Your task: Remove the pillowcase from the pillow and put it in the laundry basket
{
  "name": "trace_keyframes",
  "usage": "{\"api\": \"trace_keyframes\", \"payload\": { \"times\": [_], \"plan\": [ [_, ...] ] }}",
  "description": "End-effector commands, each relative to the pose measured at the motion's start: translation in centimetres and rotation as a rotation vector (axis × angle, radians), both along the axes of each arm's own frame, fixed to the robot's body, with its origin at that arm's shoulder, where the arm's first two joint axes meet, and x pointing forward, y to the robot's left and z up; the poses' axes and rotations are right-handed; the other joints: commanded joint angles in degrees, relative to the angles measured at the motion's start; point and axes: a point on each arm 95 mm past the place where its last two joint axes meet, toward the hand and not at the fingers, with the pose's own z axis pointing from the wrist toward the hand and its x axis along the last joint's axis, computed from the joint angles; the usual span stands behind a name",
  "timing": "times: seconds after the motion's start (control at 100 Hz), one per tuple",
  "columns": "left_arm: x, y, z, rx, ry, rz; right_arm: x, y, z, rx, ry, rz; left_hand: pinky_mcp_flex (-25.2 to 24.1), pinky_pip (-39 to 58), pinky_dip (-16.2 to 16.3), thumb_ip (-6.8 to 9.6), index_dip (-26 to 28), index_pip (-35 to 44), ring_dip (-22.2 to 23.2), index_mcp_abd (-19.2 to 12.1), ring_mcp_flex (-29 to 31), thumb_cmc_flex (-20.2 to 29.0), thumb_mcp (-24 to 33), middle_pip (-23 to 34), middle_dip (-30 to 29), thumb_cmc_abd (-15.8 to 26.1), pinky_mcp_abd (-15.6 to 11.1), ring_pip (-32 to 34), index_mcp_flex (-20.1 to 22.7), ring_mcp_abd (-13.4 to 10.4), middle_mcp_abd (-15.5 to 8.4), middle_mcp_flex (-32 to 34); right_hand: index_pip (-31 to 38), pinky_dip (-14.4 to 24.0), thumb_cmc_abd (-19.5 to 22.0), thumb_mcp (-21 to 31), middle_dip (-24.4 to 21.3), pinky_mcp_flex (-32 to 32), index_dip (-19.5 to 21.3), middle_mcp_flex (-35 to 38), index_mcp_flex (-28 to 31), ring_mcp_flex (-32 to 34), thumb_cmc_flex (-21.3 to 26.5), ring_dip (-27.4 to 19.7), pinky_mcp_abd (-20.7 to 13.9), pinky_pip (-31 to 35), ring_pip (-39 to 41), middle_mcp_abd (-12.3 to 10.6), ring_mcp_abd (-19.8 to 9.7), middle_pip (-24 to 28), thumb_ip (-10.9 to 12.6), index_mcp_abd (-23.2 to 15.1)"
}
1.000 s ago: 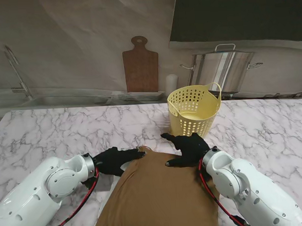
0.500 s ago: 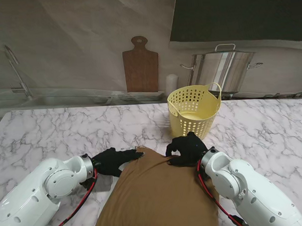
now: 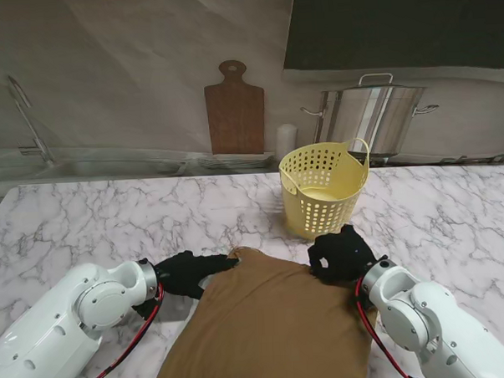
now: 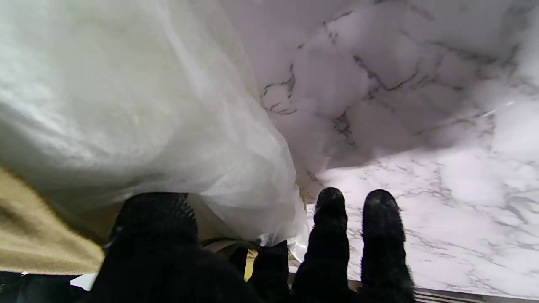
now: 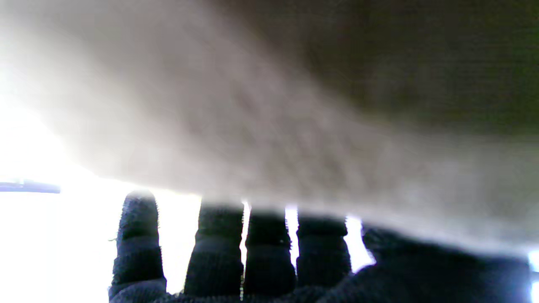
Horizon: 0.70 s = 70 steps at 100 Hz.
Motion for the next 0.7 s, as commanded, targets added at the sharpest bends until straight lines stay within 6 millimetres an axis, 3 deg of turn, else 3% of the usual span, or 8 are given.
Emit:
{"api": "trace_keyframes", "payload": {
  "times": [0.0,0.1,0.18,0.26,0.32,0.41,0.54,0.69],
  "plan": [
    [-0.4,0.7,-1.2,0.04,0.045,0.007,-0.4,-0.7,-0.6,-0.017,0.012,-0.021,0.04,-28.81,-0.74,0.19,0.16,0.31,-0.86,0.76,-0.19,0.22,-0.89,0.2,0.74,-2.55,-0.11,-0.27,-0.52,-0.47,-0.24,0.13,4.82,-0.83,-1.94,2.55,0.89,-0.52,1.88,0.33,3.21,0.92,1.05,-0.31,2.06,0.52,-0.42,-0.87,-0.94,-0.72,1.48,1.35],
    [-0.4,0.8,-1.2,0.046,0.044,0.019,-0.5,-0.8,-0.7,-0.008,0.004,-0.034,0.25,-28.74,-0.68,0.11,0.18,0.41,-0.85,1.89,0.02,-0.15,-0.67,0.35,0.86,0.02,-0.09,-0.2,-0.35,-0.37,0.11,0.84,3.05,-1.12,-0.67,-0.14,0.22,-0.84,1.25,0.31,2.5,0.81,0.63,-0.41,1.73,0.59,-0.84,-0.98,-0.95,-1.25,0.72,-1.21],
    [-0.3,0.9,-1.0,0.039,0.044,0.037,-0.5,-0.7,-0.7,0.003,-0.011,-0.037,0.35,-28.54,-0.56,-0.18,0.33,0.63,-0.79,2.21,0.29,-0.31,-0.66,0.78,1.14,4.15,0.02,-0.07,0.03,-0.08,0.45,2.15,-1.35,-1.28,2.45,-7.21,-4.79,-1.06,-1.75,-0.18,-1.45,0.23,-0.65,-1.33,1.24,1.01,-2.38,-0.57,-0.77,-2.91,0.42,-5.12],
    [-0.2,0.8,-0.9,0.025,0.041,0.054,-0.5,-0.4,-0.5,0.031,-0.01,-0.037,0.41,-28.21,-0.38,-0.34,0.56,0.86,-0.67,2.18,0.58,0.39,-0.74,1.18,1.55,6.48,-0.04,0.12,0.41,0.03,0.73,3.37,-10.86,-1.13,6.03,-12.95,-7.63,-1.47,-7.94,-1.95,-6.66,-1.06,-4.78,-2.68,0.84,1.3,-4.65,0.43,-0.16,-5.59,1.42,-3.23],
    [-0.1,0.7,-0.8,0.017,0.031,0.06,-0.6,-0.1,-0.3,0.063,-0.011,-0.036,0.56,-27.62,-0.14,-0.56,0.9,0.93,-0.49,2.14,0.92,1.57,-1.27,1.39,2.13,8.07,-0.1,0.36,0.48,0.03,0.81,4.47,-23.4,-0.81,10.67,-16.65,-10.23,-1.66,-6.62,-3.55,-9.21,-1.89,-8.37,-4.1,0.56,1.53,-6.79,1.21,0.34,-7.69,5.06,-0.46],
    [0.2,0.3,-0.7,-0.01,0.016,0.071,-0.9,0.3,0.3,0.106,-0.014,-0.033,0.77,-27.12,-0.02,-0.56,1.23,0.97,-0.3,2.08,1.51,2.49,-1.5,1.69,2.74,9.28,-0.21,0.64,0.67,0.12,1.13,5.82,-32.21,-0.5,13.17,-21.54,-15.49,-1.06,-7.29,-5.93,-15.36,-2.58,-9.61,-6.9,0.2,1.91,-11.1,2.45,1.66,-13.33,5.5,1.67],
    [0.5,-0.5,-0.9,-0.101,-0.006,0.093,-1.3,0.6,1.0,0.152,-0.027,-0.03,1.06,-26.24,0.17,-0.53,1.57,1.03,0.19,0.81,2.62,3.07,-1.61,2.54,3.65,9.79,-0.18,1.36,1.18,0.16,1.35,8.28,-37.47,-0.47,15.32,-25.57,-19.51,-1.0,-9.71,-9.28,-21.49,-2.71,-10.45,-8.77,0.09,1.95,-14.19,3.45,2.96,-16.26,5.7,3.7],
    [0.5,-1.4,-0.7,-0.154,-0.027,0.095,-1.5,0.7,1.1,0.164,-0.022,-0.029,0.82,-25.7,0.1,-0.47,1.66,0.73,0.55,0.32,2.4,3.06,-1.65,1.99,4.14,10.54,0.26,1.52,0.22,0.55,3.55,7.33,-37.89,-0.48,15.83,-26.19,-19.86,-1.29,-9.96,-10.11,-22.15,-2.94,-10.55,-9.01,0.27,1.83,-14.75,3.75,3.09,-16.21,5.77,3.89]
  ]
}}
